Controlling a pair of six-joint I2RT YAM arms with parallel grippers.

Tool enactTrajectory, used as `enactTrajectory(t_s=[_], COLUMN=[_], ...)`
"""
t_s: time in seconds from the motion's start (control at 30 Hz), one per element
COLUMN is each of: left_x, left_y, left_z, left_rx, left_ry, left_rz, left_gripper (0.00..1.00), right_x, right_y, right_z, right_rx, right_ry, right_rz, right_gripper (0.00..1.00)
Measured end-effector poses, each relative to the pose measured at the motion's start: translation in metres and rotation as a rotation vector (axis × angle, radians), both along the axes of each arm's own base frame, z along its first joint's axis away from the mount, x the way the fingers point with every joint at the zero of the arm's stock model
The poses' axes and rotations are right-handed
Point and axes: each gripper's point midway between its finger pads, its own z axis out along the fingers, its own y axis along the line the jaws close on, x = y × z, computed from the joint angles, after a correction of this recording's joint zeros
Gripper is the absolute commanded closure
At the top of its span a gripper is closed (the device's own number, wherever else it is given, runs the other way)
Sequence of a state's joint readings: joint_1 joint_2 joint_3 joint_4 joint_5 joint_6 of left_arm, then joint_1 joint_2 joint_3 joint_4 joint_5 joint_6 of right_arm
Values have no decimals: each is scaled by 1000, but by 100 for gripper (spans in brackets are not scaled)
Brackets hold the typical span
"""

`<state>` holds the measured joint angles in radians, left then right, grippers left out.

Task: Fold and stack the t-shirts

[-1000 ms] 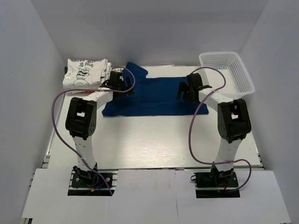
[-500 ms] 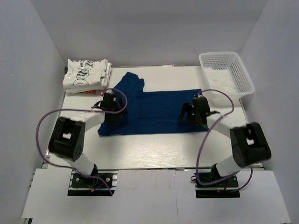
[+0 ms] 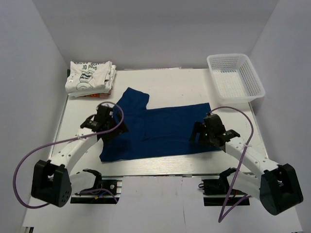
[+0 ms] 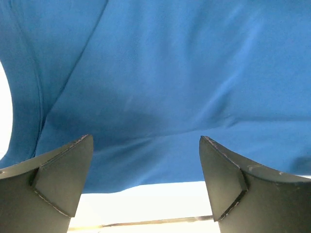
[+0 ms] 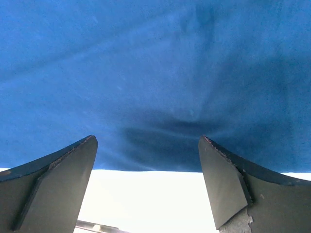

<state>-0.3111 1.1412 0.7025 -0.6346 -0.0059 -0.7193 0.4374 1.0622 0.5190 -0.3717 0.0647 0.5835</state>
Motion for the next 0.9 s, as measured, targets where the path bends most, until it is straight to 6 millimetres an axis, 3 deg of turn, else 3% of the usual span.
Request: enactTrajectory(t_s=[0.1,0.2,0.27,0.33,0.43,0.57,0.67,0.77,0.9], left_x=[43,96,129,158,210,281,321,344,346], left_y=[-7,-15,-18,-21,-27,-35,-36,-34,-24], left_z=[37,73,87,90,79,54,32,3,-22], left_rx=[6,25,54,96,171,259,315,360,394], left_ry=[-99,-205,-254,-266,-253,-246,-235,-213,-170], left_rz=[12,12,7,-10,-39,-54,-55,-63,-64], left_gripper=[0,0,0,0,0,0,0,0,0], right_x=[18,56,82,105,133,163,181,194,204], right_y=[3,11,17,17,11,0,-8,-15,-21], right_z=[21,57,76,85,81,58,42,30,23], right_rx=[-20,-28,-38,-69,-142,-224,-257,-276,-289], right_ry=[-41,-131,-182,-211,-207,-144,-104,-73,-58], right_rz=[1,-8,-26,-55,-106,-155,-182,-204,-214], right_gripper=[10,10,10,10,10,10,10,10,10])
